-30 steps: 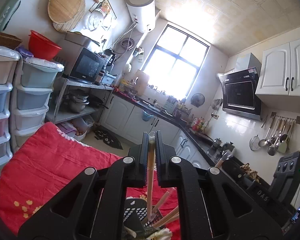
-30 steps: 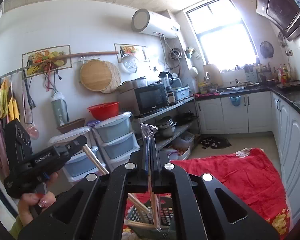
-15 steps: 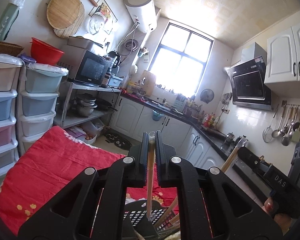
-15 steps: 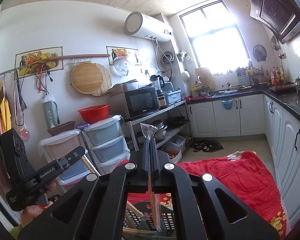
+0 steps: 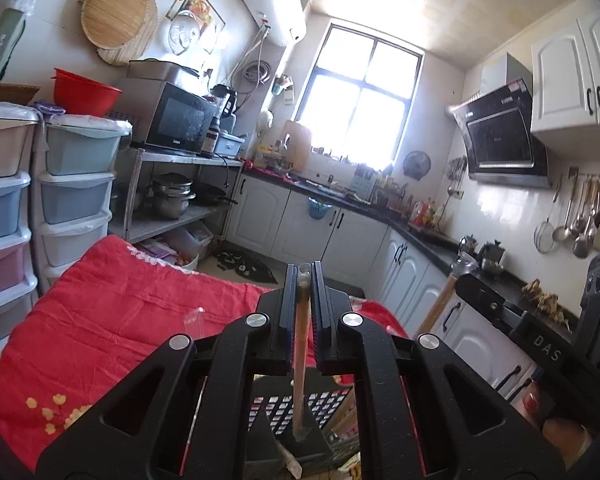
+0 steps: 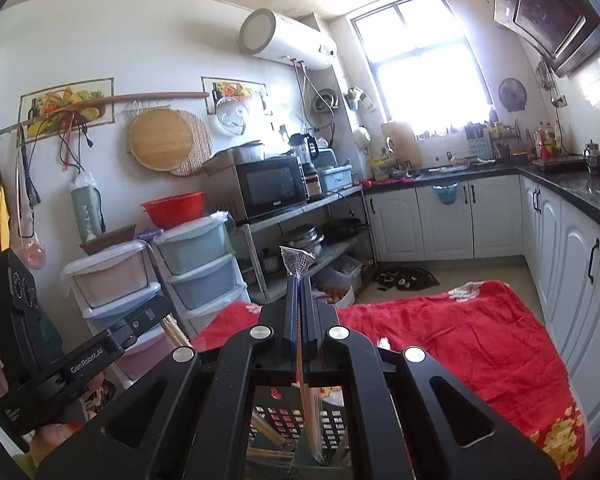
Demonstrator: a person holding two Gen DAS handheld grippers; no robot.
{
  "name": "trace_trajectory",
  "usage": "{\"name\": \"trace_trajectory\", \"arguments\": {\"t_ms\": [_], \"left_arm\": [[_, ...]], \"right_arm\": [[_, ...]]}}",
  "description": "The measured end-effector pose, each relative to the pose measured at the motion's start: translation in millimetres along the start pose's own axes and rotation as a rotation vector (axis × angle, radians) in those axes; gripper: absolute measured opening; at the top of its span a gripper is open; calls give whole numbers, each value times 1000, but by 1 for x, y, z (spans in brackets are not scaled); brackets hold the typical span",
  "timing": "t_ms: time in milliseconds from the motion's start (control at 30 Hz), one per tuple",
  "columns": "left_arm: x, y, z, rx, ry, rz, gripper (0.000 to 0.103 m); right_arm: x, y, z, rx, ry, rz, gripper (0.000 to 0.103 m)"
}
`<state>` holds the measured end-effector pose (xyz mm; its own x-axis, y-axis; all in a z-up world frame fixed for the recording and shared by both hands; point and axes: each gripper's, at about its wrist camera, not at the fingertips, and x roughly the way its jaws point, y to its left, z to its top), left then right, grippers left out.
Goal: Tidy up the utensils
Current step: 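Lift the chopsticks with both tools and carry them over the caddy, then open both tools to drop the chopsticks into the caddy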
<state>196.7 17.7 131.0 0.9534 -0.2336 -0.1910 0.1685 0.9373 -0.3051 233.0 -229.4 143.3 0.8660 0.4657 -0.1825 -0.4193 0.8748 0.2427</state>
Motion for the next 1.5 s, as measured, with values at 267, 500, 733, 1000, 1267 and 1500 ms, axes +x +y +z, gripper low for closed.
{"name": "trace_trajectory", "arguments": {"t_ms": [267, 500, 733, 1000, 1267, 1500], "left_arm": [[9, -4, -16, 28, 50, -11, 4], [9, 1, -23, 15, 82, -11, 9], [-1, 8, -22, -13, 89, -8, 23], [-16, 14, -18, -40, 92, -15, 47], [-37, 21, -17, -78, 82, -31, 65], [-52, 24, -23, -88, 83, -32, 82]], "right_arm": [[13, -6, -18, 37, 64, 9, 3], [10, -10, -27, 48, 90, -3, 14], [0, -13, -30, 59, 102, -14, 21], [-15, -12, -35, 36, 122, -37, 29], [-29, -8, -40, 19, 138, -32, 38], [-39, -5, -45, 19, 146, -21, 44]]}}
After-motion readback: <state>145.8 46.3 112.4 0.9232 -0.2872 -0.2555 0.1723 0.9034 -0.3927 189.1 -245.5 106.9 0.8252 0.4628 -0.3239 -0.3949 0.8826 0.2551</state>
